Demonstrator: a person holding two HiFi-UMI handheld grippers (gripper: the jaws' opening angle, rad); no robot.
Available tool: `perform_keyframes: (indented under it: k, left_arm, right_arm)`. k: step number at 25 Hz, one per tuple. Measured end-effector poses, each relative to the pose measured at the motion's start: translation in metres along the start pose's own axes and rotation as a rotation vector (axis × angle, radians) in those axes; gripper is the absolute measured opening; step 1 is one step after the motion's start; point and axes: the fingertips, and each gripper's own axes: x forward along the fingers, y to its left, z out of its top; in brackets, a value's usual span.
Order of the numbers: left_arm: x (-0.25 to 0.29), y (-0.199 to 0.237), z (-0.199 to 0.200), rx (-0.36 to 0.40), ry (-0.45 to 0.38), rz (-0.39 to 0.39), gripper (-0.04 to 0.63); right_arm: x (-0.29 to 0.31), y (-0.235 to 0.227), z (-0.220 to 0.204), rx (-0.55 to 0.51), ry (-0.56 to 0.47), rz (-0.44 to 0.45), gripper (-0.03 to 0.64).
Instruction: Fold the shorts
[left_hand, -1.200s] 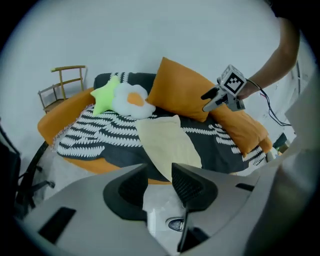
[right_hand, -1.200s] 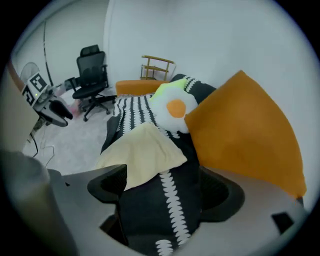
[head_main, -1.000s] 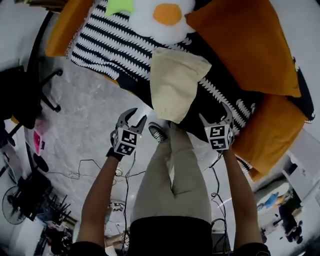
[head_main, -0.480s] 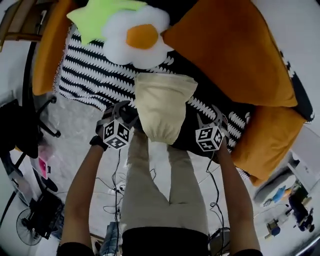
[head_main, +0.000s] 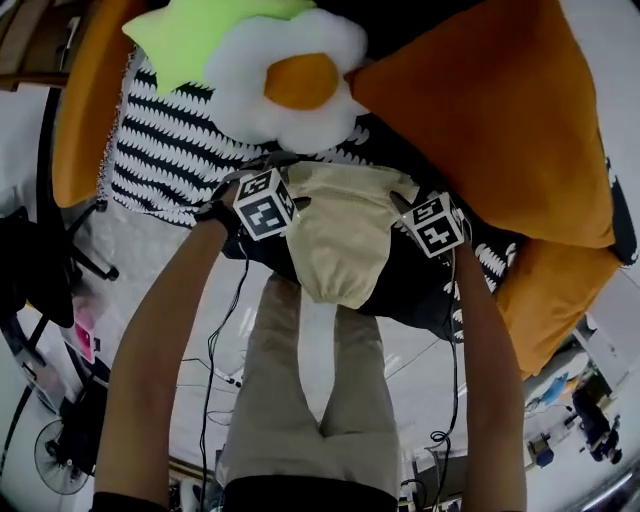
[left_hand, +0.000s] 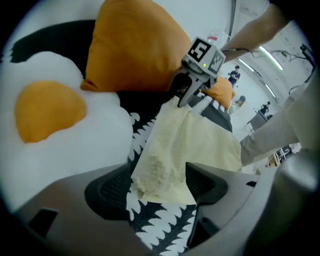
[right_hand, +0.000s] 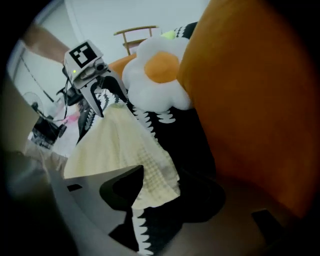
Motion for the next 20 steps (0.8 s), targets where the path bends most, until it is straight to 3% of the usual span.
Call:
perform_keyframes:
  k: [4,7,8,10,13,17,20]
  left_arm:
    - [0.027,0.012,-0.024,0.062,0.138,-0.011,0.331]
    - [0.025,0.008,-0.024,0.085,0.146,-0.023,0.195]
    - [0.023,0.004,-0.022,0.103,0.151,-0.035,0.127]
    - [0.018,-0.003,-0.016,0.145,0.154,-0.040,0.077]
    - [0.012,0.008,-0.007,0.159,0.134,-0.002,0.069]
    - [0.011,0.039,0.004,0.086,0.132,0.052,0.069]
    - [0.012,0.031,-0.002,0.084,0.168,0.029,0.126]
  right_arm:
    - [0.034,0.003,0.007,-0.178,0.072,0.006,0.278]
    - [0.036,0.015,-0.002,-0.228,0.117,0.052,0.132]
    - [0.032,0.016,-0.003,-0.251,0.126,0.046,0.099]
    - [0.022,0.011,-0.003,-0.317,0.140,-0.010,0.077]
    - [0.020,-0.007,0.005,-0.364,0.159,-0.104,0.072]
    - [0.025,-0.032,0.023,-0.286,0.161,-0.177,0.070]
    - [0.027,-0.024,0.017,-0.316,0.153,-0.195,0.101]
